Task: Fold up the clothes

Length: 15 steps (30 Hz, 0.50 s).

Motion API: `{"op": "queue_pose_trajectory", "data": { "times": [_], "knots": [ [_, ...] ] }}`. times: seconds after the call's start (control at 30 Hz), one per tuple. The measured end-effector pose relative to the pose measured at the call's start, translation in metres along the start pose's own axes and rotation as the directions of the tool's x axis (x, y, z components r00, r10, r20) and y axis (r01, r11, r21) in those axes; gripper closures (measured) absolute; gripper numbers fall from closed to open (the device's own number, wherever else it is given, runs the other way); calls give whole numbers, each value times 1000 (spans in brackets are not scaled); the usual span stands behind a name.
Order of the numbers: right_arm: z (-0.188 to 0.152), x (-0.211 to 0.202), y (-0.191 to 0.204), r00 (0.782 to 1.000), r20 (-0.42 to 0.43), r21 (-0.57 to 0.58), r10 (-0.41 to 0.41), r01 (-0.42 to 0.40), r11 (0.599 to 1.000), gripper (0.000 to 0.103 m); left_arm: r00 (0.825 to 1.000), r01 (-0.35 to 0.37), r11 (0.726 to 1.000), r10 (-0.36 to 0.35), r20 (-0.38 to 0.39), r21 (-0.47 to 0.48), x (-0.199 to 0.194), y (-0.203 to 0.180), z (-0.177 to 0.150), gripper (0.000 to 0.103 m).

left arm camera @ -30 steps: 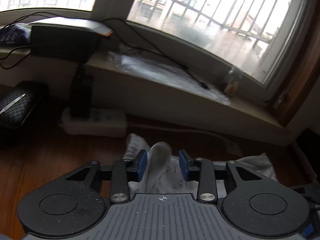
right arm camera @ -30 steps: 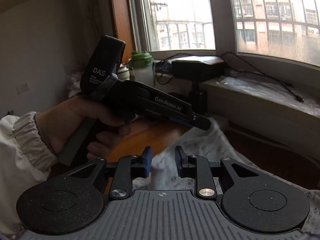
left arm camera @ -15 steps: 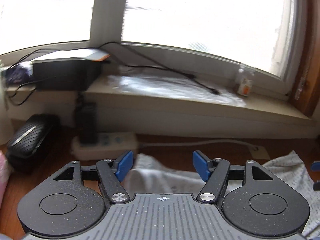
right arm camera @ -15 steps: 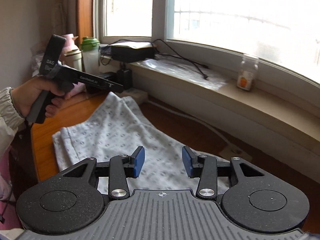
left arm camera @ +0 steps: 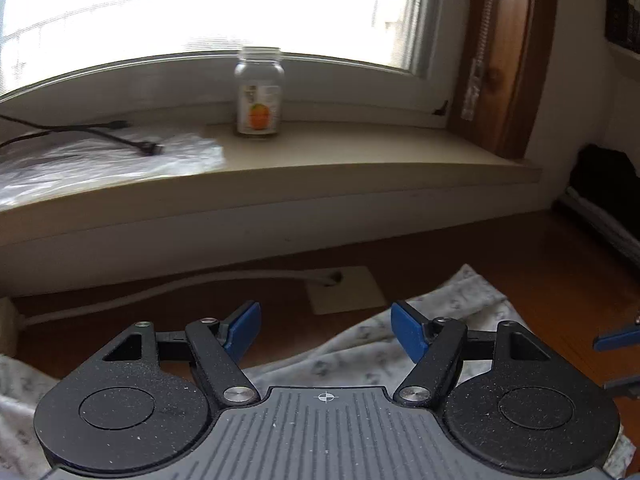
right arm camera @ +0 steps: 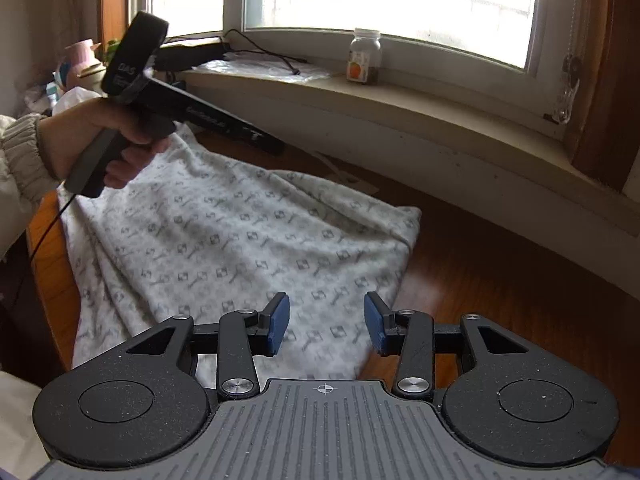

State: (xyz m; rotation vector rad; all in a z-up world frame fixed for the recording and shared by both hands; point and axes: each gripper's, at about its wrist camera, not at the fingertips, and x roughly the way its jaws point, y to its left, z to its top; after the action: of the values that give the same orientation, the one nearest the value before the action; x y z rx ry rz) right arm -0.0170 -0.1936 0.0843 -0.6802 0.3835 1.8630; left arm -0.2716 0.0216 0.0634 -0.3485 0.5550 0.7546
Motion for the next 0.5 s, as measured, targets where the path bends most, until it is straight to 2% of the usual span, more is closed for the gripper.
{"op": "queue_pose_trajectory", "data": {
  "times": [0.27,0.5],
  "knots": [
    [-51,-32,8,1000,-7,4,26,-26,1000,61,996,80,991,-76,-42,110,46,-68,3,28],
    [-68,-31,17,1000,5,-4,3,-3,1000,62,993,107,984,-97,-72,146,71,-94,1,28]
  ]
}}
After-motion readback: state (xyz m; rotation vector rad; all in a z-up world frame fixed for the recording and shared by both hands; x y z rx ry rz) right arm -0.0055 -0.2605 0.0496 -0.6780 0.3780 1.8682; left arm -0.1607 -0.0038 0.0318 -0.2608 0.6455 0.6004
